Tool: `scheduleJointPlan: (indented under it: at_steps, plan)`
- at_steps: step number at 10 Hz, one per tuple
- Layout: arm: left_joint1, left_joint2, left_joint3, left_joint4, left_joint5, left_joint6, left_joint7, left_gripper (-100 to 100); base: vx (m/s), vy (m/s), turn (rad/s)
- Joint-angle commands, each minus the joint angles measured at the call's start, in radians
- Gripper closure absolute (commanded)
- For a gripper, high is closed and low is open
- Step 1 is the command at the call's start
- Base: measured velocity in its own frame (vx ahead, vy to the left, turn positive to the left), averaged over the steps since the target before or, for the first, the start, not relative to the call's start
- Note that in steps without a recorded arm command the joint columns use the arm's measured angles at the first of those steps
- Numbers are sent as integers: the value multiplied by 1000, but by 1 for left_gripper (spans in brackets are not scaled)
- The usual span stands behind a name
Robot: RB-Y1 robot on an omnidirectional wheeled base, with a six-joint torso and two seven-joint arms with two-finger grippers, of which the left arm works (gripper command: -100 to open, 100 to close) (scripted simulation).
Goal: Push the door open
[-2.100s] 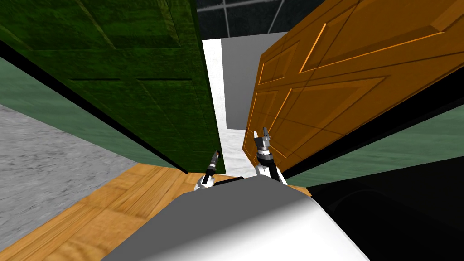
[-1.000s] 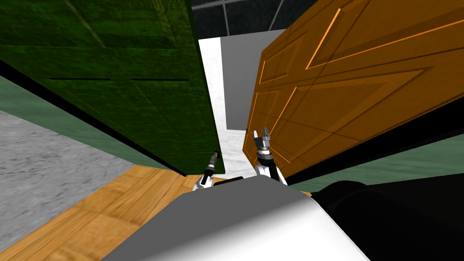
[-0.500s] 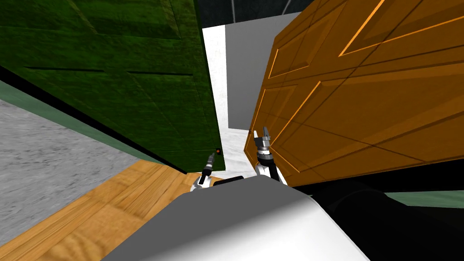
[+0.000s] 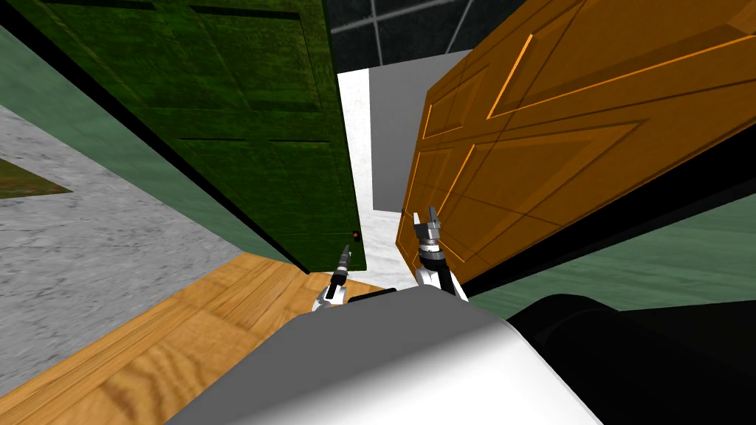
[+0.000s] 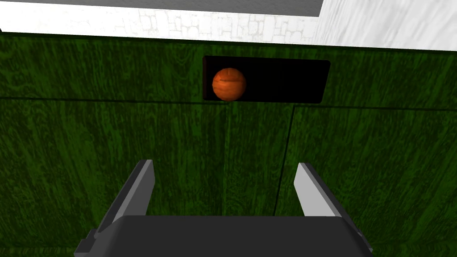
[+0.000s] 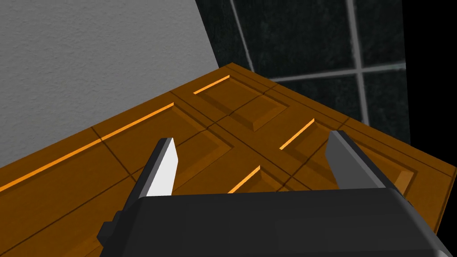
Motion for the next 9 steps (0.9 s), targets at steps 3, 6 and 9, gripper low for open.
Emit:
scheduleJointPlan:
  at_steps: [3,6,9]
  plan:
    - [2,9,3,1,2,-4,-2,-100,32,-31,-11]
    - [5,14,8,3,4,-14,-6,-100,208,-30,-20]
    - [7,9,13,6,6,-23,-10,-100,181,-40,-24]
